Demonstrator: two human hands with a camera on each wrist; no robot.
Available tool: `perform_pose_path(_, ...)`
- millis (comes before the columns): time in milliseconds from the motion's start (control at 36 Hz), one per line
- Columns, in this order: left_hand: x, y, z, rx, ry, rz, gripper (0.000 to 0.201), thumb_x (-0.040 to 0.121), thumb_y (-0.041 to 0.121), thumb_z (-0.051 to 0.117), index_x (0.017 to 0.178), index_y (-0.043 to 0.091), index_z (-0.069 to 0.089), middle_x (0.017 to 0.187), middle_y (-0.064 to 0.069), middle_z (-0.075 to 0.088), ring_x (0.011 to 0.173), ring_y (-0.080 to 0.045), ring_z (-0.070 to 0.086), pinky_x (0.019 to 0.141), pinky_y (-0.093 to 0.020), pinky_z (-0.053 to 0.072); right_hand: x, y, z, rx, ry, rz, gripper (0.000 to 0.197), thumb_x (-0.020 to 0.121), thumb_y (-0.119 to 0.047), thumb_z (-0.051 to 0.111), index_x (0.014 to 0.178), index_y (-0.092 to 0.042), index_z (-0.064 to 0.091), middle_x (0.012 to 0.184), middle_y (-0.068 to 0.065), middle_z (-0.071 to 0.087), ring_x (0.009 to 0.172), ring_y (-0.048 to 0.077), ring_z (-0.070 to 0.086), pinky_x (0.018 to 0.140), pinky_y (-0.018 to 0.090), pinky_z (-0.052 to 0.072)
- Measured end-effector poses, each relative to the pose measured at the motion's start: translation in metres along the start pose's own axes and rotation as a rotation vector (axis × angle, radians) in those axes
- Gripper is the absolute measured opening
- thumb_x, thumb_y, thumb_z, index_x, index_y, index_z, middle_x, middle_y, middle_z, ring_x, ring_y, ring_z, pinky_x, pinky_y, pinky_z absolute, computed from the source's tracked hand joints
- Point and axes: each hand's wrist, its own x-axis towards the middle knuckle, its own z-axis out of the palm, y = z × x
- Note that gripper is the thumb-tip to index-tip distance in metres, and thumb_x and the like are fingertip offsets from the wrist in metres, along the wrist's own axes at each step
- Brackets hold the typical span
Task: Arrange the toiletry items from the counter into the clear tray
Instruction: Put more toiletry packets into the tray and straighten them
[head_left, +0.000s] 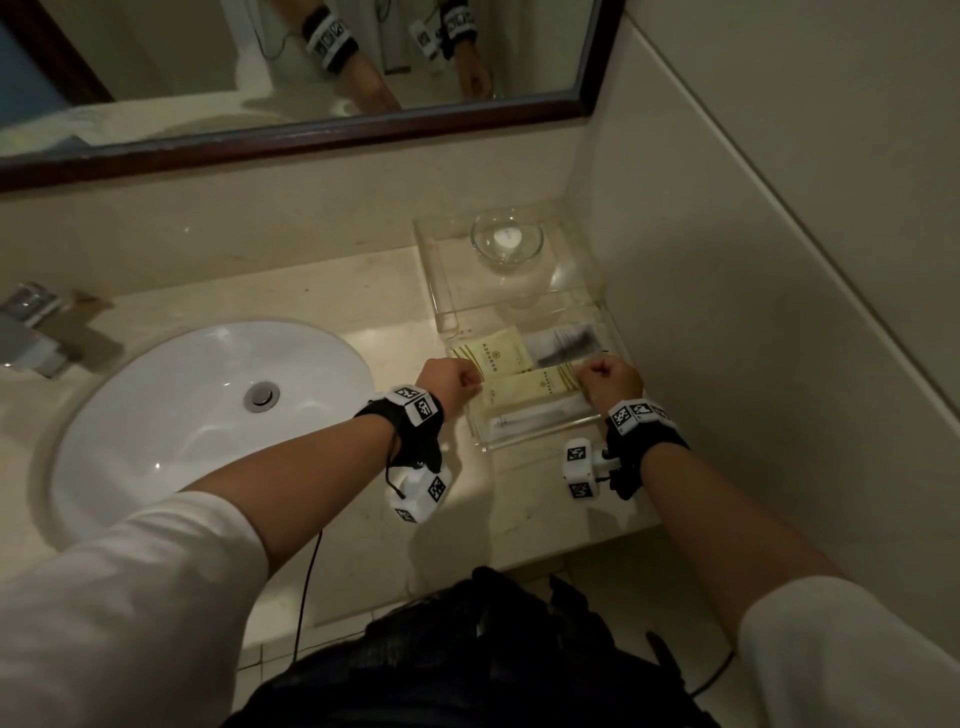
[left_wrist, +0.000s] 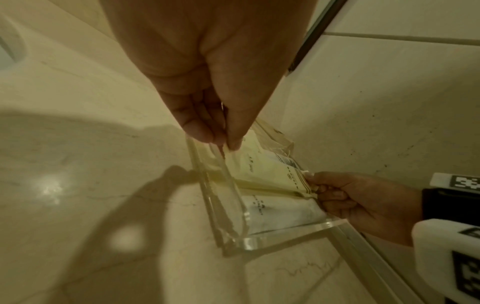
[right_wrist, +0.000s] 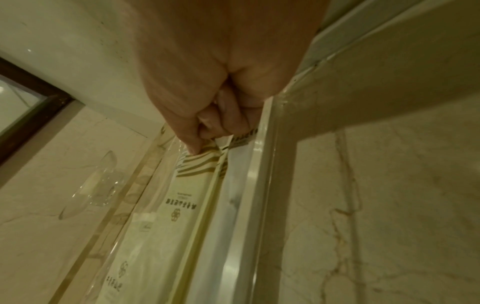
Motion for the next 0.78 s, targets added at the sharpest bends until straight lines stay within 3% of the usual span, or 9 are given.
perform_pose_path(167, 0.003, 0.000, 0.000, 0.006, 0.006, -0.009, 0.021, 0.088, 0.017, 0.061, 0.105, 0.007, 0.069, 0.110, -0.008, 0.068, 0.105, -0.022, 0.060, 0.078, -0.017, 0.036, -0.001, -0.003, 0.000, -0.042, 0.002, 0.014, 0.015, 0.085, -0.019, 0.065, 0.092, -0.006, 0.069, 0.084, 0.004, 0.062, 0.080, 0.019, 0.055, 0.072, 0.023, 0.041)
perform_pose_path(278, 0.005, -0.001, 0.002, 0.005, 0.008, -0.025, 0.019, 0.086, 0.015, 0.063, 0.104, 0.008, 0.068, 0.108, -0.009, 0.068, 0.102, -0.023, 0.061, 0.074, -0.016, 0.034, 0.000, -0.004, 0.001, -0.080, 0.003, 0.032, 0.015, 0.084, -0.020, 0.066, 0.090, -0.007, 0.069, 0.084, 0.004, 0.061, 0.081, 0.019, 0.054, 0.073, 0.022, 0.039)
perform_pose_path(472, 0.009, -0.002, 0.003, 0.046, -0.032, -0.015, 0.022, 0.081, 0.013, 0.066, 0.103, 0.008, 0.066, 0.108, -0.010, 0.067, 0.102, -0.026, 0.061, 0.083, -0.028, 0.045, 0.000, -0.006, 0.004, -0.138, 0.003, 0.036, 0.014, 0.082, -0.018, 0.067, 0.088, -0.005, 0.068, 0.082, 0.004, 0.060, 0.079, 0.018, 0.053, 0.070, 0.020, 0.037)
perform_pose_path(778, 0.015, -0.001, 0.005, 0.157, -0.064, 0.018, 0.016, 0.080, 0.017, 0.067, 0.095, 0.013, 0.070, 0.110, -0.009, 0.063, 0.099, -0.025, 0.060, 0.078, -0.026, 0.046, 0.000, -0.011, 0.007, -0.182, 0.021, 0.086, 0.015, 0.080, -0.011, 0.067, 0.092, -0.003, 0.068, 0.089, 0.007, 0.065, 0.079, 0.019, 0.054, 0.071, 0.021, 0.041)
